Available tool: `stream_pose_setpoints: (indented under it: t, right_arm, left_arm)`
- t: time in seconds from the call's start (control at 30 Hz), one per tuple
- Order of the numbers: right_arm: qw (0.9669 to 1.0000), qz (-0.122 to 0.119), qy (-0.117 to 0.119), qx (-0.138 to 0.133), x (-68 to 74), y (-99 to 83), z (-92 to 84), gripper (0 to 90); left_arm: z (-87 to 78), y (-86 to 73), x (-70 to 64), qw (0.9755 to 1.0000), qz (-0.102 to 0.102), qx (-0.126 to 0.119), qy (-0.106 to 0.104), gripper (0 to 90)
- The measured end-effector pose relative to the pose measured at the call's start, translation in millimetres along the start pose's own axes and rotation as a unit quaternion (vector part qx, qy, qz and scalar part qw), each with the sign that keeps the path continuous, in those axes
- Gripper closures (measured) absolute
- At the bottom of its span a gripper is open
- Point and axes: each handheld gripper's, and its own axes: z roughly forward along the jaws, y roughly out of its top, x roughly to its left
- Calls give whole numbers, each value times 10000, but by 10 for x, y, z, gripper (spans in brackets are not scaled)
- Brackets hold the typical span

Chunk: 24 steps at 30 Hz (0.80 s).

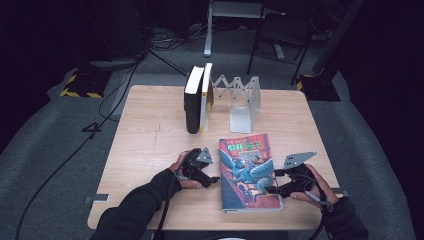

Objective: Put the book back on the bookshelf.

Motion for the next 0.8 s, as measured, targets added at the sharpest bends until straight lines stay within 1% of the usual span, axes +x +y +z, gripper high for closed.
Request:
stream_pose_setpoints:
  t: [0.03,0.07,0.1,0.17,0.23,0.3,0.33,0.4,0.5,0.53,0.57,0.63,0.67,0.7,0.73,0.77,0.8]
  right_arm:
    - [10000,0,0,0,0,0,0,354]
    - [9999,30,6,-106,-7,8,-1,393]
    - [9998,57,82,-182,-17,21,17,402]
    - [9998,-11,68,-160,-11,58,72,399]
    - [9999,-34,58,-157,-14,102,99,417]
    - [9997,-46,49,-216,-21,133,127,489]
    - [9997,-46,49,-216,-21,133,127,489]
    - [9996,-66,92,-265,-16,159,175,568]
    - [9990,-122,57,-414,-2,170,167,663]
    - [9985,-200,41,-510,6,168,158,679]
    - [9983,-233,5,-533,14,168,152,683]
    - [9988,-176,-18,-464,14,176,156,672]
    - [9990,-99,-24,-444,11,179,154,584]
    - [9994,-65,-115,-327,10,181,155,454]
    - [9996,-37,-253,-121,8,179,158,400]
    - [9995,6,-308,-78,12,166,146,381]
    - [9995,22,-306,-54,11,158,133,375]
  left_arm:
    - [0,0,0,10000,0,0,0,152]
    - [2,1,0,10000,-4,-3,-4,152]
    - [3,1,1,10000,-2,-9,2,152]
    - [3,1,1,10000,-3,-10,4,152]
    - [4,2,1,10000,-5,-11,6,152]
    - [4,2,1,10000,-8,-10,8,152]
    - [4,2,1,10000,-8,-10,8,153]
    - [4,2,1,10000,-8,-11,9,152]
    - [4,2,1,10000,-9,-11,11,153]
    - [3,2,1,10000,-9,-10,9,152]
    - [3,2,1,10000,-8,-10,11,153]
    - [3,1,0,10000,-11,-9,14,153]
    - [3,1,0,10000,-13,-9,16,153]
    - [3,1,-1,10000,-18,-11,17,153]
    - [2,1,-1,10000,-18,-6,19,153]
    - [2,1,-1,10000,-20,-8,18,153]
    - [2,1,-1,10000,-20,-7,18,153]
